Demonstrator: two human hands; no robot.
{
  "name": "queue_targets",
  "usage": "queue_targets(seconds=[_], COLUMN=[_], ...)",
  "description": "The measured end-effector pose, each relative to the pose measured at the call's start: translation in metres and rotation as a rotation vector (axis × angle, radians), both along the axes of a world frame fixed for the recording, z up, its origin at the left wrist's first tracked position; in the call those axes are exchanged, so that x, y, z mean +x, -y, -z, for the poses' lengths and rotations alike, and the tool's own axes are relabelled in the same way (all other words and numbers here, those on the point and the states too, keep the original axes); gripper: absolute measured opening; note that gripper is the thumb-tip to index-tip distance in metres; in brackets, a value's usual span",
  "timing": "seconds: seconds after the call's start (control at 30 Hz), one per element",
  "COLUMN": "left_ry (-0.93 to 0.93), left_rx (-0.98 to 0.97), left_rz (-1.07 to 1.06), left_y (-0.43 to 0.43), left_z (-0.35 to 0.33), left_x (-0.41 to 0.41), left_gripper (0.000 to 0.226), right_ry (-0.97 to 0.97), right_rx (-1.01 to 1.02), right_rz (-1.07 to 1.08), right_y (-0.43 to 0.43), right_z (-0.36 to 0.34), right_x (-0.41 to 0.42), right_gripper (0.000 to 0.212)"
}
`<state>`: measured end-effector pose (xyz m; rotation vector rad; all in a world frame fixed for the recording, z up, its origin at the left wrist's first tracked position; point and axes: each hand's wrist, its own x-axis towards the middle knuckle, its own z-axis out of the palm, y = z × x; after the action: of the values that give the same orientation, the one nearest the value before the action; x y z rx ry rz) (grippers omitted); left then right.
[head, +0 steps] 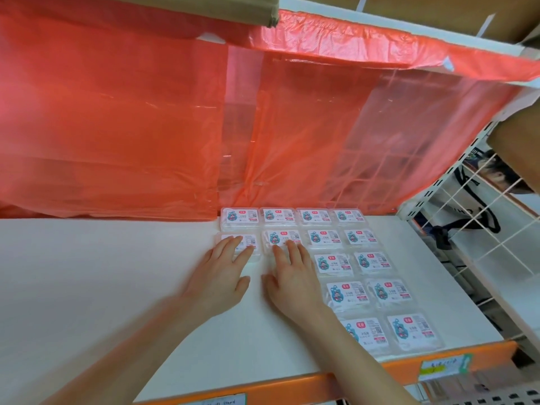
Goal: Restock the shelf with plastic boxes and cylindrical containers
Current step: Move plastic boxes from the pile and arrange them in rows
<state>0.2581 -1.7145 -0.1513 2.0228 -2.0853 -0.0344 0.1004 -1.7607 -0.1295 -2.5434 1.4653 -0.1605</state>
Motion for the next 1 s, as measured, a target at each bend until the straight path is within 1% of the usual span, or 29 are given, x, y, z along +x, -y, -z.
queue_targets(seconds=[0.13,0.23,0.33,0.47,0.63,0.77,1.0], left_ry=[-0.022,0.02,0.02,0.038,0.025,0.027,0.047], left_rx=[-0.001,0.005,0.01,0.031,0.034,0.01,0.089], left_rz=[0.011,0.008,-0.007,-0.03,-0.063,-0.192,-0.507], left_y=[0.007,0.009,0.01,0.011,0.009,-0.011,-0.071], left_z=[-0.002,-0.002,-0.002,-0.003,-0.014,-0.023,-0.032], left_x=[-0.002,-0.003,-0.005,-0.007,-0.006,0.005,0.037], left_gripper=[0.061,0.061,0.061,0.061,0.059,0.058,0.054], right_ry=[0.022,0.059,0.079,0.057,0.021,-0.001,0.025], right_rx=[-0.038,-0.048,-0.047,-0.044,-0.04,-0.009,0.009], right_rz=[-0.034,-0.04,-0.04,-0.044,-0.101,-0.169,-0.343], right_y=[-0.001,-0.004,-0.005,-0.007,-0.01,-0.012,-0.034], right_z=[0.0,-0.002,-0.003,-0.002,-0.003,-0.004,-0.004], right_x=[-0.003,-0.004,-0.005,-0.007,-0.006,0.005,0.044], right_gripper=[0.059,0.058,0.056,0.056,0.055,0.054,0.051])
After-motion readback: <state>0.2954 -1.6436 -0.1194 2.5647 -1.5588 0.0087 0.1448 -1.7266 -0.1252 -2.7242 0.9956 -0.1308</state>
